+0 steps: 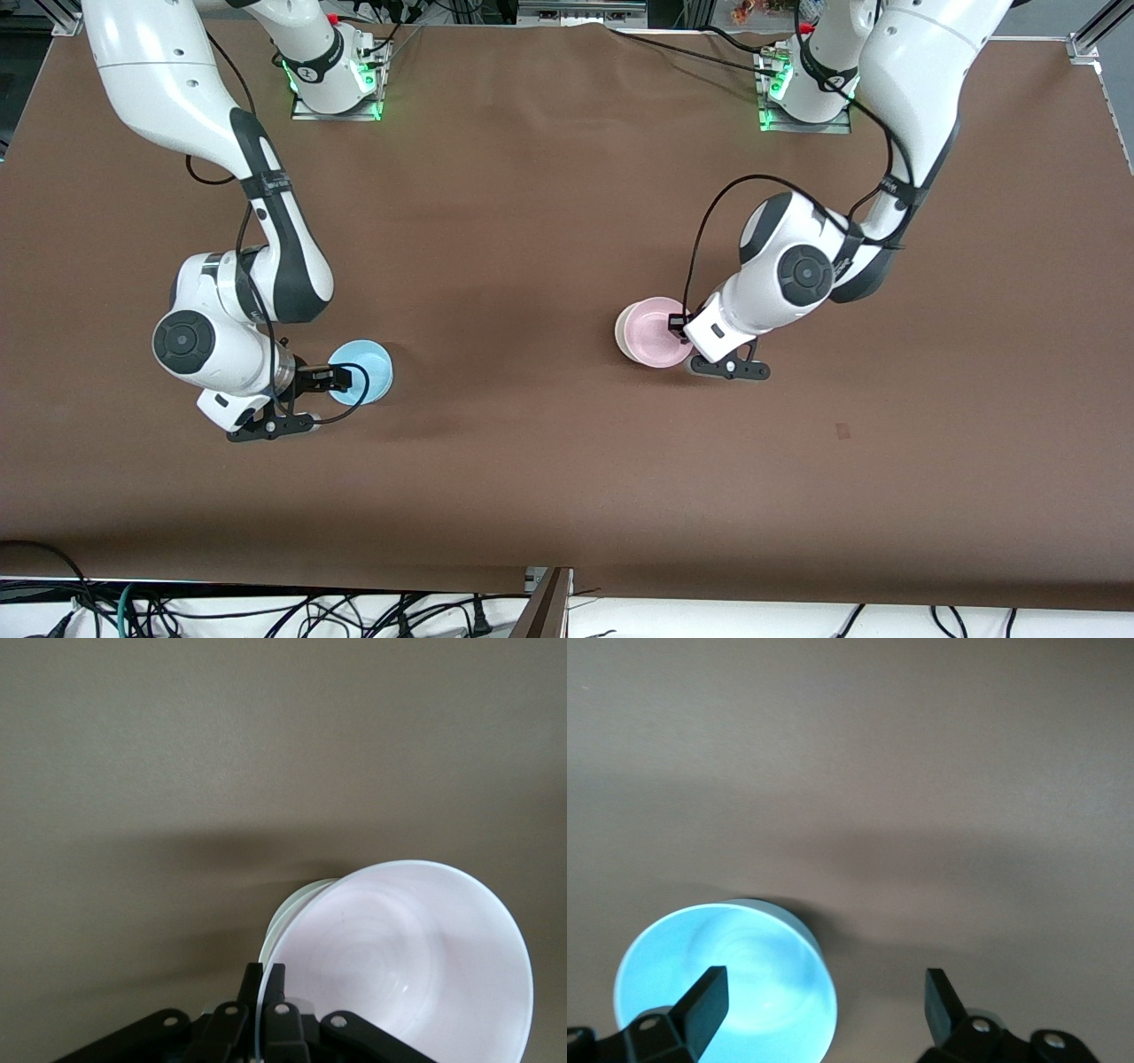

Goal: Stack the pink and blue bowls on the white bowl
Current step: 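Carry the pink bowl onto the white bowl while the right gripper grasps the blue bowl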

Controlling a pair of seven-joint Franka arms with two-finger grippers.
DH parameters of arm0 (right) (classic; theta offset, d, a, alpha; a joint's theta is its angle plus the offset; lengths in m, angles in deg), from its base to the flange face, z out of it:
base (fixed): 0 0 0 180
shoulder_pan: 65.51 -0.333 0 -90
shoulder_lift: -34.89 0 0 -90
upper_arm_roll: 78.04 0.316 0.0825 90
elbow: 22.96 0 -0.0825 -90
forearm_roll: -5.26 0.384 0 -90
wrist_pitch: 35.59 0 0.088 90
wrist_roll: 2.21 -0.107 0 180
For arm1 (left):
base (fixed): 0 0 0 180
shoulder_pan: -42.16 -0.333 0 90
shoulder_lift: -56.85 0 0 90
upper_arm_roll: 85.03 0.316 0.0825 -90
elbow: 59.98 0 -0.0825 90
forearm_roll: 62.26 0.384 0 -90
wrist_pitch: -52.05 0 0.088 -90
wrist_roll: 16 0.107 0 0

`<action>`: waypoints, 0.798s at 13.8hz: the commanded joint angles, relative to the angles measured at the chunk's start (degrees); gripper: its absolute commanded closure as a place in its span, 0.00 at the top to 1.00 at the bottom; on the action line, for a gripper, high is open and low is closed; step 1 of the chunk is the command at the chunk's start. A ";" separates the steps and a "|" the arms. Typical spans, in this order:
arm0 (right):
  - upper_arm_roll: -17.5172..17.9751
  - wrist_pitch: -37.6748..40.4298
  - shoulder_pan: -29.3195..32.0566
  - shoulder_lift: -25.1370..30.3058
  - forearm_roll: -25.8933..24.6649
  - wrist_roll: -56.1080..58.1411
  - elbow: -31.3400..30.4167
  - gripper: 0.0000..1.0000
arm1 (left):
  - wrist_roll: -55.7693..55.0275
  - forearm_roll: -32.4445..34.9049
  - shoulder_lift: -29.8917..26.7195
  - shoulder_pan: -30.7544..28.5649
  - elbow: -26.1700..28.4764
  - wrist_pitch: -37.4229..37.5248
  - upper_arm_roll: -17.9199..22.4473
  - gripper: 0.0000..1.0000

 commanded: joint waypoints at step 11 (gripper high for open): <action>0.28 0.04 -0.88 -1.22 0.53 -8.54 -1.82 0.32 | -1.83 4.46 2.18 1.69 -0.53 -0.04 -1.44 0.00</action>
